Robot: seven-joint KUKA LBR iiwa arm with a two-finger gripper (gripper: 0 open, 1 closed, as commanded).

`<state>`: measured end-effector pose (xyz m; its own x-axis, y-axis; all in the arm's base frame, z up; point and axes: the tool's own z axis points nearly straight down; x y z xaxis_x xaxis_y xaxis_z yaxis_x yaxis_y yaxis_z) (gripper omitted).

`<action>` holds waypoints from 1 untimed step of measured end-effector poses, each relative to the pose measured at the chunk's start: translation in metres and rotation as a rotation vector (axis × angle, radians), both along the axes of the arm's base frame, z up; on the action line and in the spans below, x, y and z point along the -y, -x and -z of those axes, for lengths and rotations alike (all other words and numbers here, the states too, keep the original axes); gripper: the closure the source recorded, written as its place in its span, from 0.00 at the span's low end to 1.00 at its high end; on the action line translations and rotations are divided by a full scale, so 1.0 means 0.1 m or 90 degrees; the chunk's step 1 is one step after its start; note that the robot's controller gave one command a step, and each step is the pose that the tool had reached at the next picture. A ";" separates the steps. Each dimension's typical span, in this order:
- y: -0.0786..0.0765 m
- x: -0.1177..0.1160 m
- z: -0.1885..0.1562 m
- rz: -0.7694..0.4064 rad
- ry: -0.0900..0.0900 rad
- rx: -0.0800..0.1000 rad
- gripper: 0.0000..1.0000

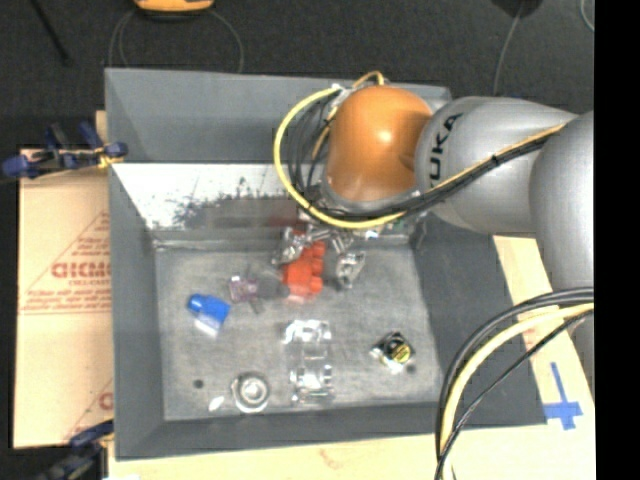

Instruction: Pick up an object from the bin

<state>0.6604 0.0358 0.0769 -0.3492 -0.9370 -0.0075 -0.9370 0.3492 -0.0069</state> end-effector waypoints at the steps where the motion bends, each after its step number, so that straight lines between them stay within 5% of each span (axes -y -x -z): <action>1: -0.01 -0.01 -0.02 0.001 -0.001 0.002 1.00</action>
Offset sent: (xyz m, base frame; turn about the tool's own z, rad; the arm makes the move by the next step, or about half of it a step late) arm 0.0000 0.0000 0.0000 0.0000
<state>0.6618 0.0369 0.0792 -0.3509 -0.9363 -0.0109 -0.9363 0.3510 -0.0094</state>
